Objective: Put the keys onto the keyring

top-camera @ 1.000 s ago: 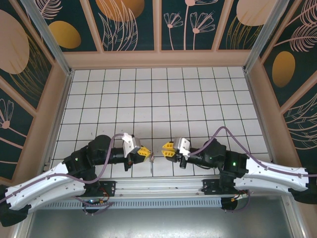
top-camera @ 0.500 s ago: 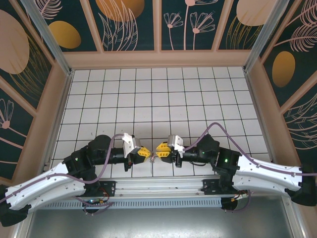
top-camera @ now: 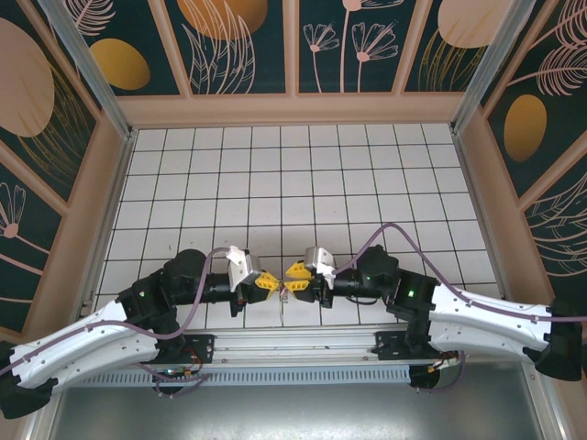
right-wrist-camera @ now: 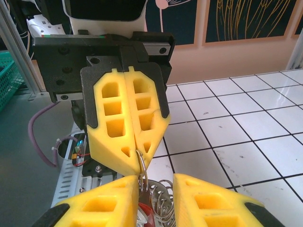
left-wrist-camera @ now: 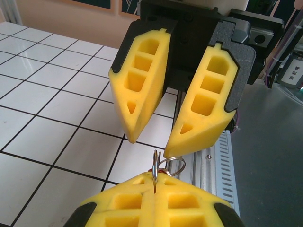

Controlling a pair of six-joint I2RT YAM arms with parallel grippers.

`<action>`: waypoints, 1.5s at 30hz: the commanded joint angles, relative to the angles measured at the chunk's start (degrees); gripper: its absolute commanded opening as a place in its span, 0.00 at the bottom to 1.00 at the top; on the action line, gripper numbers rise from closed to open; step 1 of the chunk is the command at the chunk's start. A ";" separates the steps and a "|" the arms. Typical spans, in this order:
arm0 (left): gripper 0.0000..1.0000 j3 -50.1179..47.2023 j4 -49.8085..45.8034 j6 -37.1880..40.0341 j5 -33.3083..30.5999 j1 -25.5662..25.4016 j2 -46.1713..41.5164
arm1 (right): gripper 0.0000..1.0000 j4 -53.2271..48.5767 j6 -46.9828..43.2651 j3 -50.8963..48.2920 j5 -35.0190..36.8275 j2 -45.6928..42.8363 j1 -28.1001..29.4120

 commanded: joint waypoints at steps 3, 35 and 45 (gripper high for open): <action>0.00 1.45 2.64 0.13 1.04 -0.26 -0.44 | 0.26 2.94 1.03 -1.03 -0.95 0.72 -0.41; 0.00 1.98 2.98 0.58 1.02 -0.26 0.70 | 0.04 1.09 -0.02 1.12 -4.74 5.09 -0.95; 0.05 5.85 -6.89 4.07 -2.47 -0.26 2.72 | 0.00 -17.30 -8.84 10.45 0.85 6.09 -1.86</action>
